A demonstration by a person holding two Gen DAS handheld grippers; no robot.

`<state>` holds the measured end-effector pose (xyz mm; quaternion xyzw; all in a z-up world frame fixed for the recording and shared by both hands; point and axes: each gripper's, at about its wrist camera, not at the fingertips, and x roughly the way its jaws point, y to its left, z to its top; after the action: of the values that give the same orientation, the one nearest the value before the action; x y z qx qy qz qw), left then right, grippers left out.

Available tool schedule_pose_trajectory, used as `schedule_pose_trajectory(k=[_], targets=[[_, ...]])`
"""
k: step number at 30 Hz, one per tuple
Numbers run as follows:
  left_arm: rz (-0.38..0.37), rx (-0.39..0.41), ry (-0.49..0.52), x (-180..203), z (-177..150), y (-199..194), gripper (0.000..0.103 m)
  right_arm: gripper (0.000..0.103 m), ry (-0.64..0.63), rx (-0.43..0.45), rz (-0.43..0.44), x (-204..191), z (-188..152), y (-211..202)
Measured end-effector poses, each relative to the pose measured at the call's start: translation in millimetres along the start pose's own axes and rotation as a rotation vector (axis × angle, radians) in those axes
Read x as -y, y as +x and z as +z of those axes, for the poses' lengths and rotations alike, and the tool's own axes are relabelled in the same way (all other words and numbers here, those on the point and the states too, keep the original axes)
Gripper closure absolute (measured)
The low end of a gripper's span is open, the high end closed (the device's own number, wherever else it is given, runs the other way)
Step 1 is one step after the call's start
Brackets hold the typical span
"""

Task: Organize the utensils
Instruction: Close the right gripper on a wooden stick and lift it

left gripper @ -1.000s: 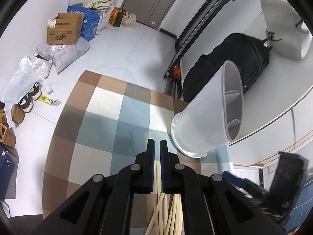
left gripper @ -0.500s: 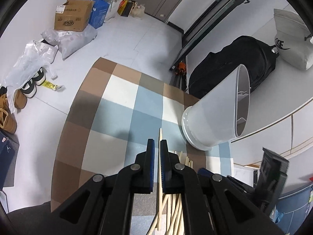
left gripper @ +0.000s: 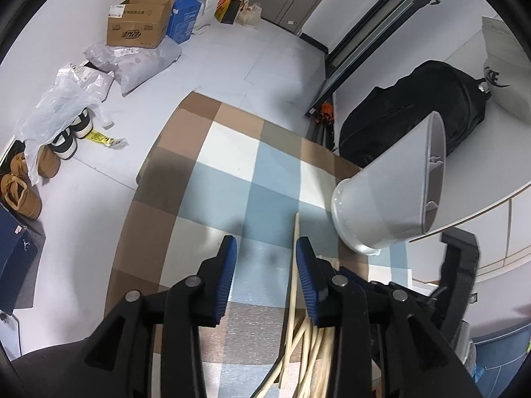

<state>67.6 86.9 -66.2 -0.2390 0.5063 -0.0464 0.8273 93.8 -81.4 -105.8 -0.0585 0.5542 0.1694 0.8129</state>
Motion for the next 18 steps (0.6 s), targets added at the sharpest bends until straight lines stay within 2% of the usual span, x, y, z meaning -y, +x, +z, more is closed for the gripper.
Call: schedule_pose_trajectory(k=[7,18], targets=[[0.016,-0.029,0.008,0,-2,6,0.072,0.099,0.045,0.084,0.049,11,-3,-23],[0.047,-0.105,0.064,14,-10,27,0.072,0.099,0.181,0.210,0.213,52,-9,-69]])
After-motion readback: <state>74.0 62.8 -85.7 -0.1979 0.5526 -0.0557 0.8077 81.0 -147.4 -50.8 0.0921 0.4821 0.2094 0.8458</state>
